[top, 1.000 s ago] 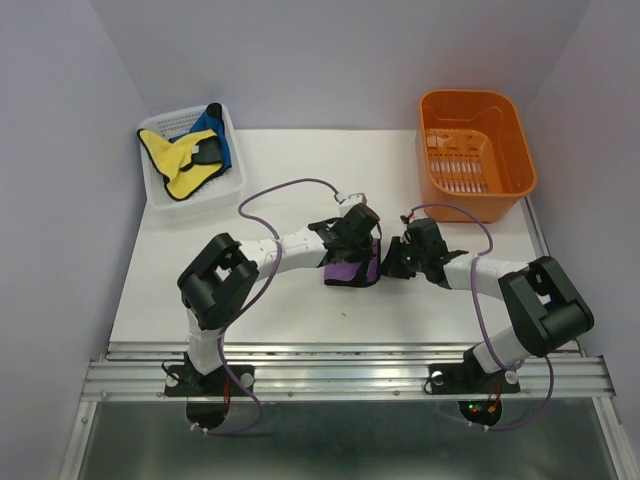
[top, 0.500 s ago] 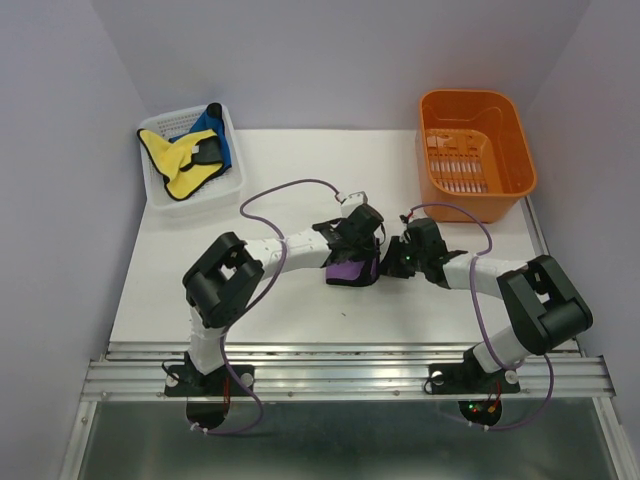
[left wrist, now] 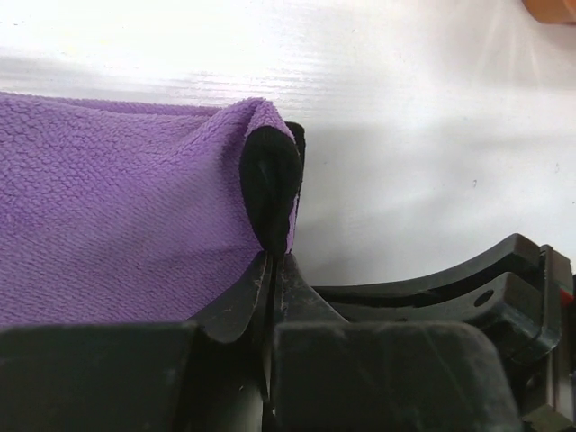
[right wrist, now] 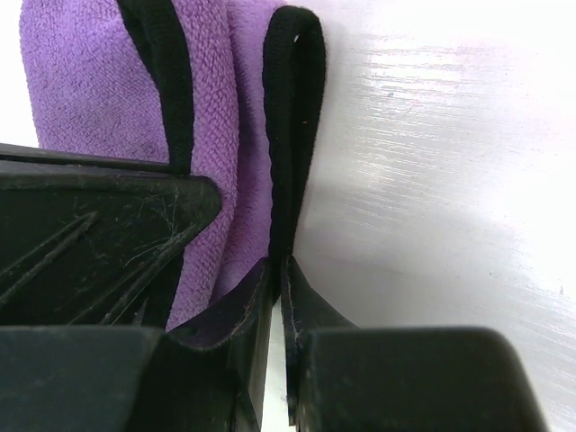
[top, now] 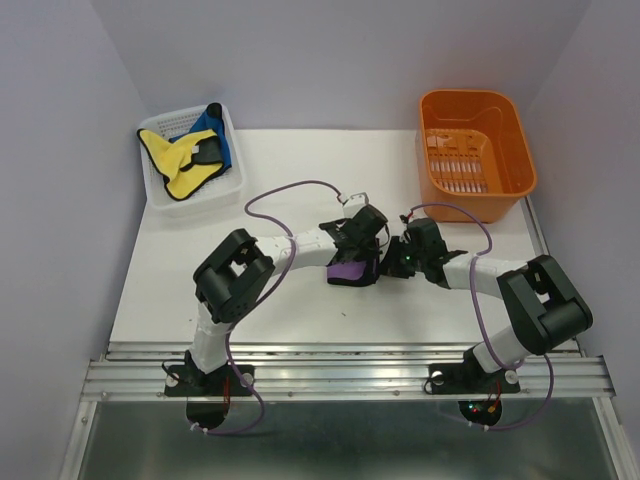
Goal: Fold and stack the towels
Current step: Fold the towel
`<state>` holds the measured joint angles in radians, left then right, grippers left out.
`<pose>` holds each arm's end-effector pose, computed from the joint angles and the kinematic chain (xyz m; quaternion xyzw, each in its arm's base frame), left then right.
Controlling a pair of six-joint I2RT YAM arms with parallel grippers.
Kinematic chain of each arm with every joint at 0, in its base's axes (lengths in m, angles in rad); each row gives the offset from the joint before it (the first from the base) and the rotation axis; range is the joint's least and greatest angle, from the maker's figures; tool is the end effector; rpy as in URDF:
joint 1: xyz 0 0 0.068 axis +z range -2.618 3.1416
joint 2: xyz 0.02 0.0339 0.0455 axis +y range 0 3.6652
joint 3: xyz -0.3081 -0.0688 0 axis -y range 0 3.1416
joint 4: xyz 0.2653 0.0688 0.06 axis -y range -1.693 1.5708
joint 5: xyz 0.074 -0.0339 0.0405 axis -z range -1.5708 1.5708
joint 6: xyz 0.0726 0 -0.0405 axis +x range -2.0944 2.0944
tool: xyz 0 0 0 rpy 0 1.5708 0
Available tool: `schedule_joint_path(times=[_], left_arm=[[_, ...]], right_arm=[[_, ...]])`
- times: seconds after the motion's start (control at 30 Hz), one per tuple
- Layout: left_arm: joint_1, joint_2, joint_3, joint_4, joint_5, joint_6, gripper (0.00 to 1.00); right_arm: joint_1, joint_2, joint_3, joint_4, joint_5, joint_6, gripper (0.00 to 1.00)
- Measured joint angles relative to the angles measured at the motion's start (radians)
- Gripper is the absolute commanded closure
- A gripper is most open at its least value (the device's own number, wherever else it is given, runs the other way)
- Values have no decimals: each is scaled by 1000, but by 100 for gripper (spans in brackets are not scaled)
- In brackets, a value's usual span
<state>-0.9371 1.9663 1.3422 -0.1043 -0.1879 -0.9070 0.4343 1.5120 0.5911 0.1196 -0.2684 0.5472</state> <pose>0.3055 -0.3929 0.1947 -0.0247 0.9091 -0.2726 0.3142 0.2735 0.1481 0.1427 0.0017 0.9199 0.2847 0.2696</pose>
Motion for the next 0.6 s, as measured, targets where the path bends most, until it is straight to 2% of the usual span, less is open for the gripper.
schedule_joint_path(times=[0.07, 0.27, 0.4, 0.6], left_arm=[[-1, 0, 8, 0, 1, -1, 66], [-15, 0, 16, 1, 8, 6, 55], [-21, -1, 16, -5, 1, 9, 53], [-23, -45, 16, -19, 6, 27, 41]], right_arm=[[0, 0, 0, 0, 0, 0, 85], [0, 0, 1, -2, 0, 0, 83], [0, 0, 3, -9, 7, 2, 82], [0, -43, 11, -83, 55, 3, 70]])
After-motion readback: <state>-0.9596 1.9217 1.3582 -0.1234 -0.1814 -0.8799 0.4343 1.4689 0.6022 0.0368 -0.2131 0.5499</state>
